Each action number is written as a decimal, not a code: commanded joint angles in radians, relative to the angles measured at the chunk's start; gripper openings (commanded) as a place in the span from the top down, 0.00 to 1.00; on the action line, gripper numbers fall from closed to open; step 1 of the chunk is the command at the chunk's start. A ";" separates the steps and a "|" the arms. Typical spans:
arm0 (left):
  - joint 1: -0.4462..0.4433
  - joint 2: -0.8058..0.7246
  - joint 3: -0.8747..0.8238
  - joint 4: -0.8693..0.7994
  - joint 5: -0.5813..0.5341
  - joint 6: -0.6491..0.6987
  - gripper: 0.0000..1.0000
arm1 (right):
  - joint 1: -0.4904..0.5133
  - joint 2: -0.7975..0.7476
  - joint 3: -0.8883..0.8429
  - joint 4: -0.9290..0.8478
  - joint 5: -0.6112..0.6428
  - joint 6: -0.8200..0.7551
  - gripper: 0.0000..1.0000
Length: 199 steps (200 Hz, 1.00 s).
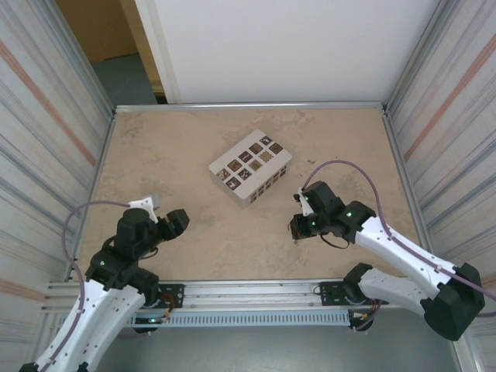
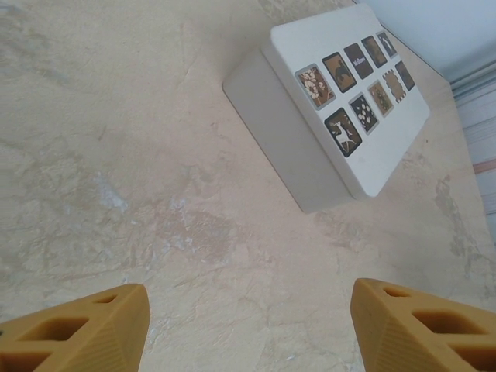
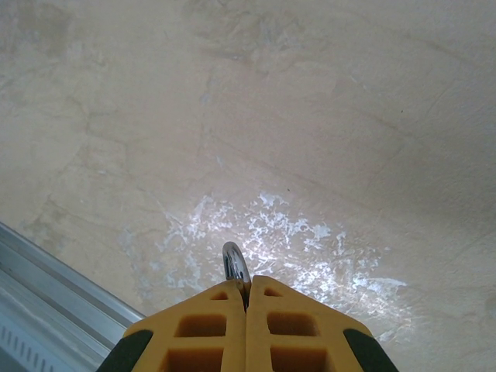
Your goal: Unlock the padlock with the key
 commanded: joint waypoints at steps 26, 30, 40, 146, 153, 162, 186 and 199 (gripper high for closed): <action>0.007 -0.052 -0.034 -0.046 -0.041 0.008 0.29 | 0.017 0.104 0.032 -0.012 -0.001 0.053 1.00; 0.007 -0.054 -0.037 -0.046 -0.041 0.006 0.29 | 0.017 0.118 0.035 -0.016 -0.007 0.053 1.00; 0.006 -0.057 -0.042 -0.044 -0.041 0.002 0.29 | 0.018 0.154 0.041 -0.021 -0.020 0.053 1.00; 0.007 -0.058 -0.074 -0.021 -0.034 -0.001 0.28 | 0.043 0.365 0.042 0.041 -0.115 0.034 1.00; 0.007 -0.057 -0.076 -0.019 -0.034 0.000 0.28 | 0.043 0.372 0.041 0.042 -0.118 0.032 1.00; 0.007 -0.057 -0.080 -0.017 -0.034 -0.001 0.28 | 0.043 0.378 0.040 0.043 -0.118 0.029 1.00; 0.007 -0.056 -0.087 -0.009 -0.032 0.000 0.28 | 0.043 0.397 0.042 0.051 -0.129 0.025 1.00; 0.007 -0.056 -0.090 -0.006 -0.031 0.000 0.27 | 0.043 0.407 0.042 0.059 -0.134 0.025 1.00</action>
